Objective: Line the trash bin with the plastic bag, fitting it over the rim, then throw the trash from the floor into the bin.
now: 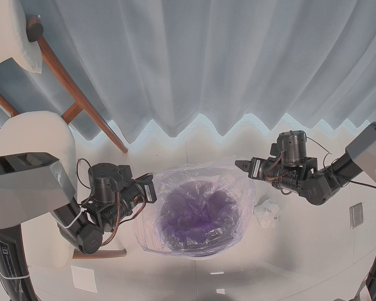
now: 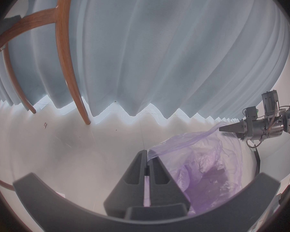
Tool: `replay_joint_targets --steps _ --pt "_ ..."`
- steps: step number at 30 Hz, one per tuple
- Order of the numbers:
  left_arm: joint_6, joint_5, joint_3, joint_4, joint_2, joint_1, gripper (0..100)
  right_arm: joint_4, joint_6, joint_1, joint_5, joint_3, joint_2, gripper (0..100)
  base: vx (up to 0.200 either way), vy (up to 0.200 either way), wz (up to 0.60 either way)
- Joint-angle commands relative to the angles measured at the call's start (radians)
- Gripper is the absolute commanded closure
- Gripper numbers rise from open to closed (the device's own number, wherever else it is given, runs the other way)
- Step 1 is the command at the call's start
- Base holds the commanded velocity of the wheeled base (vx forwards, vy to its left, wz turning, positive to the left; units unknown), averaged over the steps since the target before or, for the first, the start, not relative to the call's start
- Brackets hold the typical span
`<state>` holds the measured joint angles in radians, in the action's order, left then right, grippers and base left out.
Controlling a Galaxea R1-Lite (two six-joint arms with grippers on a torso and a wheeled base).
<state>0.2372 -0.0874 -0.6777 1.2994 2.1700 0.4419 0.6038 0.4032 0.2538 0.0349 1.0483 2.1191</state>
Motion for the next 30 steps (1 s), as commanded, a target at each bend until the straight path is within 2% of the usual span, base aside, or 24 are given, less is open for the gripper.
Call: replay_joint_targets --steps 1,2,6,13,17,23,29,30 --pt "0.002 0.002 0.118 0.009 -0.070 0.017 100 -0.007 0.022 -0.007 -0.010 -0.197 -0.174 0 0.000 0.000 0.00" --pt "0.007 0.002 0.153 0.029 -0.070 0.026 100 0.002 0.016 -0.007 -0.024 -0.289 -0.215 0 0.000 0.000 0.00" --pt "0.019 0.000 0.193 0.118 -0.075 0.058 100 0.045 0.011 0.005 -0.033 -0.447 -0.277 0 0.000 0.000 0.00" --pt "0.030 -0.002 0.317 0.204 -0.087 0.161 100 0.155 0.016 0.047 -0.035 -0.518 -0.246 0 0.000 0.000 0.00" --pt "0.036 -0.046 0.308 0.205 -0.073 0.147 100 0.159 0.017 0.062 -0.035 -0.521 -0.212 0 0.000 0.000 0.00" --pt "0.059 -0.058 0.299 0.205 -0.073 0.139 100 0.183 0.017 0.093 -0.035 -0.518 -0.196 0 0.000 0.000 0.00" --pt "0.056 -0.083 0.239 0.202 -0.062 0.087 100 0.188 0.017 0.097 -0.033 -0.513 -0.174 0 0.000 0.000 0.00" --pt "0.054 -0.083 0.231 0.204 -0.061 0.080 0 0.188 0.017 0.097 -0.032 -0.511 -0.173 0 0.000 0.000 0.00"
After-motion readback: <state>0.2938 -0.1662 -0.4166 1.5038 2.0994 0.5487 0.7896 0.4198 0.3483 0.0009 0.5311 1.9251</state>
